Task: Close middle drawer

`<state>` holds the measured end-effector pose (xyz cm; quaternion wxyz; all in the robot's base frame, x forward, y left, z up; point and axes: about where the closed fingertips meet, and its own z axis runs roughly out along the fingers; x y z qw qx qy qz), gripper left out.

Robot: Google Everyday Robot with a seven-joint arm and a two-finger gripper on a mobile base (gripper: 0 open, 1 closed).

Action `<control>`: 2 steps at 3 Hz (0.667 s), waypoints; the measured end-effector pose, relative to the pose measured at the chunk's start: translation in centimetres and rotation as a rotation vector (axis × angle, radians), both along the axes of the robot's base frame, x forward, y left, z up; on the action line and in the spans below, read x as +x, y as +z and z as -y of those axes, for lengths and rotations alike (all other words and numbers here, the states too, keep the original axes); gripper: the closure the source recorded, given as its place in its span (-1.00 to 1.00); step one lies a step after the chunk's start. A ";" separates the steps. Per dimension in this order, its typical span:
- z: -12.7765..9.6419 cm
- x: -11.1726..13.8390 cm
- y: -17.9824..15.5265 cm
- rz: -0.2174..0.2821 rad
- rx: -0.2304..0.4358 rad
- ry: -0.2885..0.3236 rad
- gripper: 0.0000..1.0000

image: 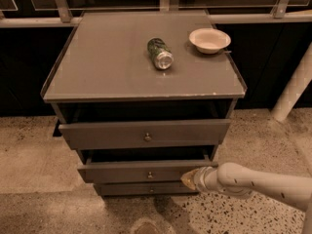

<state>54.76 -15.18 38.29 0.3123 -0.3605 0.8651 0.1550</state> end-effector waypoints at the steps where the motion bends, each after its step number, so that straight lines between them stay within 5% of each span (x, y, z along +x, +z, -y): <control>1: 1.5 2.0 0.8 0.052 -0.019 -0.062 1.00; 2: 3.0 3.5 1.4 0.091 -0.034 -0.121 1.00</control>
Offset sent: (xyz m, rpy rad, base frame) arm 0.0534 -0.0516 0.0224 -0.0535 -0.1396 -0.1970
